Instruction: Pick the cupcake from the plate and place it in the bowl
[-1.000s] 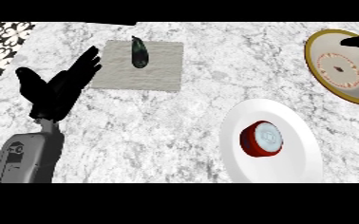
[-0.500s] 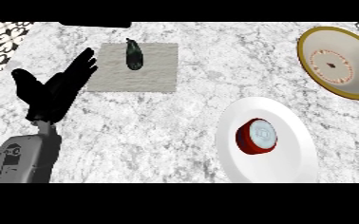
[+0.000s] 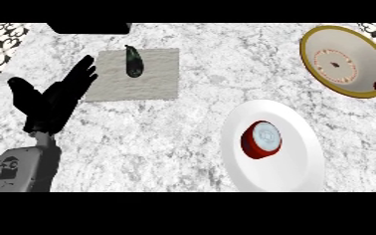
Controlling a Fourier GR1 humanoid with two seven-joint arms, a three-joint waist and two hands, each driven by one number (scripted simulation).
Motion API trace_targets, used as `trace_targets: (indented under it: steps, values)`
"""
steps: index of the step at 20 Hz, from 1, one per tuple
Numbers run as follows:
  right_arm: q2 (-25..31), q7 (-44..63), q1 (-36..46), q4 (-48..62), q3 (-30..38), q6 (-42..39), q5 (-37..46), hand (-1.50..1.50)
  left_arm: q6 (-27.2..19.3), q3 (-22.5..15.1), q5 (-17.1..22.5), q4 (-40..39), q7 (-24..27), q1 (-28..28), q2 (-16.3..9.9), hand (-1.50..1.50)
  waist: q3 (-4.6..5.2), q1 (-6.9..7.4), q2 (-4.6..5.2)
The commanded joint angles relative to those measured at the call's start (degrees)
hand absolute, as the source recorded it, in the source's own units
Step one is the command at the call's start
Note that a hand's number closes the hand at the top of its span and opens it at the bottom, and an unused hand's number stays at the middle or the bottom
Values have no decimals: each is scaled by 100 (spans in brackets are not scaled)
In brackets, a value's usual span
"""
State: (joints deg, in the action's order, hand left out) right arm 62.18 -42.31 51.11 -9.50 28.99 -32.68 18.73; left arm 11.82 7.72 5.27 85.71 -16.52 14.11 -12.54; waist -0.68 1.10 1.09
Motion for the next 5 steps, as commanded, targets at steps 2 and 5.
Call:
trace_targets:
  steps: [2, 5]
  values:
    - [97, -912, -407, 148, 208, -1925, -367, -150, -12, 34, -23, 69, 39, -228, -20, 0, -16, -138, -88]
    - [209, -1148, -762, -158, 120, -2075, -376, 150, -28, 177, 44, 8, 58, -262, -72, 0, -17, -253, -86]
